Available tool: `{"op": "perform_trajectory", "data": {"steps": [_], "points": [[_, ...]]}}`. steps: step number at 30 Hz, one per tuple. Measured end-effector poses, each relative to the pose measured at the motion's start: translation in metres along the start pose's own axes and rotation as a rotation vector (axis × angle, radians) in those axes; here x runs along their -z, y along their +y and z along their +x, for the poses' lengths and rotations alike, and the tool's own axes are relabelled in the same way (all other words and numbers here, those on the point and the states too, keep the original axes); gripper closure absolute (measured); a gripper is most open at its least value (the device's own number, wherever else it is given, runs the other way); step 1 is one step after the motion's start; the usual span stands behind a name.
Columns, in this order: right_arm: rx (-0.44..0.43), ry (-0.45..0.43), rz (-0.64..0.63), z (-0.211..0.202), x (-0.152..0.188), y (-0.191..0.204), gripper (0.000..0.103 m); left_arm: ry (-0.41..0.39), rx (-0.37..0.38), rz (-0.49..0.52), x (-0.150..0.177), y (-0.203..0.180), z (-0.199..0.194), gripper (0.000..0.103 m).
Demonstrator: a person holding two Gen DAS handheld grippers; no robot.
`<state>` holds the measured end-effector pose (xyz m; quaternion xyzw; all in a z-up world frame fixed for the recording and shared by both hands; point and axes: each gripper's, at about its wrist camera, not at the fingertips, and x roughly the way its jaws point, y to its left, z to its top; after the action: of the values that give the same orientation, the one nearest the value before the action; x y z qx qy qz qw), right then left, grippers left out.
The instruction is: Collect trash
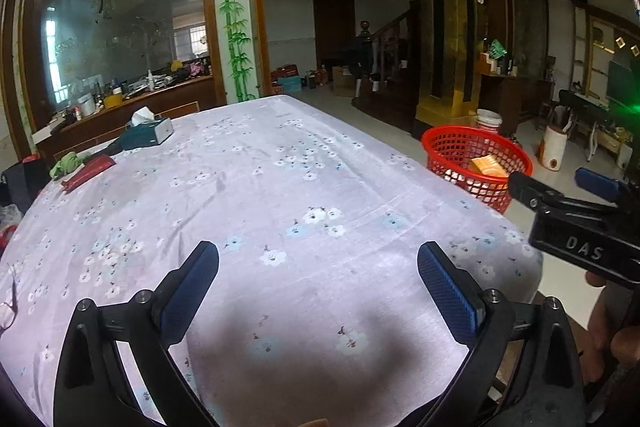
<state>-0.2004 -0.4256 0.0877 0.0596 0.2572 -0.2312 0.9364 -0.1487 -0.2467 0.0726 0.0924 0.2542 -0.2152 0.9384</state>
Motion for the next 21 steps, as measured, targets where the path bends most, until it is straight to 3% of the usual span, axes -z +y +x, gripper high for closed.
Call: {"op": "perform_trajectory", "data": {"steps": [13,21], "points": [[-0.011,0.013,0.003,0.0025,0.0008,0.0009,0.001,0.01,-0.053,0.029,0.0037,-0.0042,0.0021,0.003],[-0.012,0.013,0.003,0.0023,0.0016,0.0008,0.001,-0.042,-0.106,0.099,0.0059,-0.0062,-0.0071,0.003]]}}
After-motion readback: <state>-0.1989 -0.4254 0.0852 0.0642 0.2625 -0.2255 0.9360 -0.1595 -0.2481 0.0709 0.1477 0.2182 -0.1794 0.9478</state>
